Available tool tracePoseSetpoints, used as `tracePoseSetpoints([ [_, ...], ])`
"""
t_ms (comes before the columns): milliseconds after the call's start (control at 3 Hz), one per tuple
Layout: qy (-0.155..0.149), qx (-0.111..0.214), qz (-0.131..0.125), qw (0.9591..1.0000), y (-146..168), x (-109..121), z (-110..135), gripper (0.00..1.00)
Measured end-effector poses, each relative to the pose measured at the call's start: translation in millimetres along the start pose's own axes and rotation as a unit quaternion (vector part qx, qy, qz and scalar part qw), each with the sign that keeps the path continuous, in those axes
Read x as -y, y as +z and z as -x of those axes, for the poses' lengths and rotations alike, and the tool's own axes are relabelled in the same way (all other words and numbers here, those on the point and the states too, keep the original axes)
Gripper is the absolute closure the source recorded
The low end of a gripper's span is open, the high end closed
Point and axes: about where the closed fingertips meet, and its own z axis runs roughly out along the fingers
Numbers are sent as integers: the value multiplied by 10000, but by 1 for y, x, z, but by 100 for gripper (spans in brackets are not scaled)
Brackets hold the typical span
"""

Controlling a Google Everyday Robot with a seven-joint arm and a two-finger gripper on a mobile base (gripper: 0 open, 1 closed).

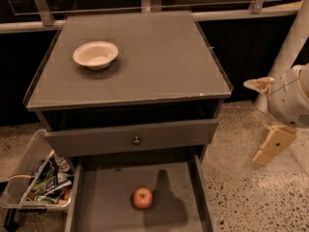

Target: Pick apple from middle drawer and place on counter

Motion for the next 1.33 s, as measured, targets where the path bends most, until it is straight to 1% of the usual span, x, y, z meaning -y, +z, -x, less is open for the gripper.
tracePoseSetpoints([
  [333, 38, 354, 164, 9992, 20, -14, 0, 0],
  [667, 38, 420, 191, 9989, 22, -17, 1, 0],
  [1000, 16, 505, 166, 9986, 23, -20, 3, 0],
  [1333, 59, 923, 400, 9949, 59, -38, 12, 0],
])
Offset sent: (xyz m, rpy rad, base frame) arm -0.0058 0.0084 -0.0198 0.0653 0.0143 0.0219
